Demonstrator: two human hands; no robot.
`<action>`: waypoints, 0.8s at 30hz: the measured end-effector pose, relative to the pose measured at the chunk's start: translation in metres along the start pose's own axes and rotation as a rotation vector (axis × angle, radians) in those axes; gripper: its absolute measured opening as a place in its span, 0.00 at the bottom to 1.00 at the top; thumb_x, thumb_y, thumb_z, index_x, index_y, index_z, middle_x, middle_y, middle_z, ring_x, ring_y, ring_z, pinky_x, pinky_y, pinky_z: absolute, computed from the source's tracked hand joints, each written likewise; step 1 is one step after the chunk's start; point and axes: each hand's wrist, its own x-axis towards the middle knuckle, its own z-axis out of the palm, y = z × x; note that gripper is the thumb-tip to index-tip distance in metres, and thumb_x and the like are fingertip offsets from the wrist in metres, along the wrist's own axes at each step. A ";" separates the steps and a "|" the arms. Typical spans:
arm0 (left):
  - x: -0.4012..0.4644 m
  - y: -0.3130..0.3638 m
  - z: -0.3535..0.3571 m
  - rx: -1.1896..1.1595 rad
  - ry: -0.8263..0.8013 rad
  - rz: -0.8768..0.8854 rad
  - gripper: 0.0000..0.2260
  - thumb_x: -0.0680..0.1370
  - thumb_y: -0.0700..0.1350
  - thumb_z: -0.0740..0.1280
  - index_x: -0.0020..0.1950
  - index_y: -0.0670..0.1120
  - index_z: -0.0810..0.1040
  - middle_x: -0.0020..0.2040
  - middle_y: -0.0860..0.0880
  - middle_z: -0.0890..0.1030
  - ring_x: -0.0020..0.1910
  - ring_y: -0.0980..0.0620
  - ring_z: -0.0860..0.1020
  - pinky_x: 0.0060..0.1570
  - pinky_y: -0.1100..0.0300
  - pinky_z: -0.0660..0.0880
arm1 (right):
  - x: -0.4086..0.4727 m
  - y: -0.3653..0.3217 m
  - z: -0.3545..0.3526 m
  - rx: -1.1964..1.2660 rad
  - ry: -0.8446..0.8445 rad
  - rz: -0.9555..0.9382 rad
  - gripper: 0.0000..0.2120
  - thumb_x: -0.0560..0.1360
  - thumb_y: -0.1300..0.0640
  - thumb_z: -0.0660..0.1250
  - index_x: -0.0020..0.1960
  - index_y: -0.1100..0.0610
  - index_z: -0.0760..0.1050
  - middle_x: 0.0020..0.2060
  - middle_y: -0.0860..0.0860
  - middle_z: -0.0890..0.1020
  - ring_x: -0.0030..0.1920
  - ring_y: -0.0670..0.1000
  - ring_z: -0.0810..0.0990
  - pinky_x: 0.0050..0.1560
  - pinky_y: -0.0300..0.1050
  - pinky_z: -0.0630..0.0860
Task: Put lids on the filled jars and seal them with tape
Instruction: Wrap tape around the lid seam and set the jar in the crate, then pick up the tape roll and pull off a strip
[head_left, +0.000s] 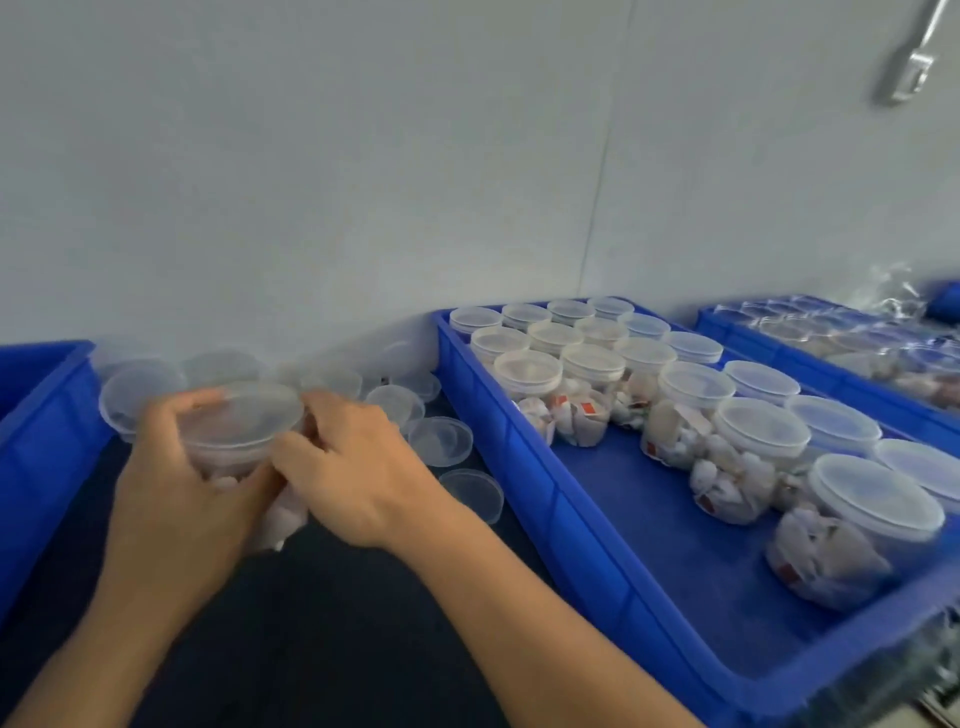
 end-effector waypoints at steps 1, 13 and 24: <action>0.006 0.012 0.008 -0.024 0.000 0.021 0.28 0.64 0.68 0.77 0.58 0.73 0.67 0.56 0.57 0.81 0.47 0.59 0.83 0.41 0.55 0.78 | 0.000 -0.004 -0.011 -0.018 0.038 -0.004 0.17 0.78 0.41 0.63 0.45 0.56 0.74 0.42 0.53 0.82 0.42 0.54 0.79 0.41 0.55 0.77; 0.028 0.138 0.151 -0.395 -0.296 0.161 0.33 0.69 0.53 0.75 0.71 0.58 0.65 0.66 0.57 0.76 0.58 0.60 0.81 0.49 0.69 0.78 | -0.016 0.001 -0.189 -0.403 0.319 0.150 0.44 0.67 0.28 0.73 0.74 0.53 0.70 0.60 0.45 0.75 0.56 0.47 0.76 0.48 0.41 0.72; -0.005 0.140 0.230 -0.279 -0.610 0.068 0.31 0.66 0.60 0.73 0.67 0.59 0.66 0.58 0.58 0.80 0.52 0.68 0.78 0.42 0.73 0.73 | -0.062 0.080 -0.220 -0.372 0.380 0.460 0.32 0.56 0.29 0.70 0.53 0.44 0.71 0.43 0.35 0.71 0.40 0.35 0.76 0.34 0.35 0.69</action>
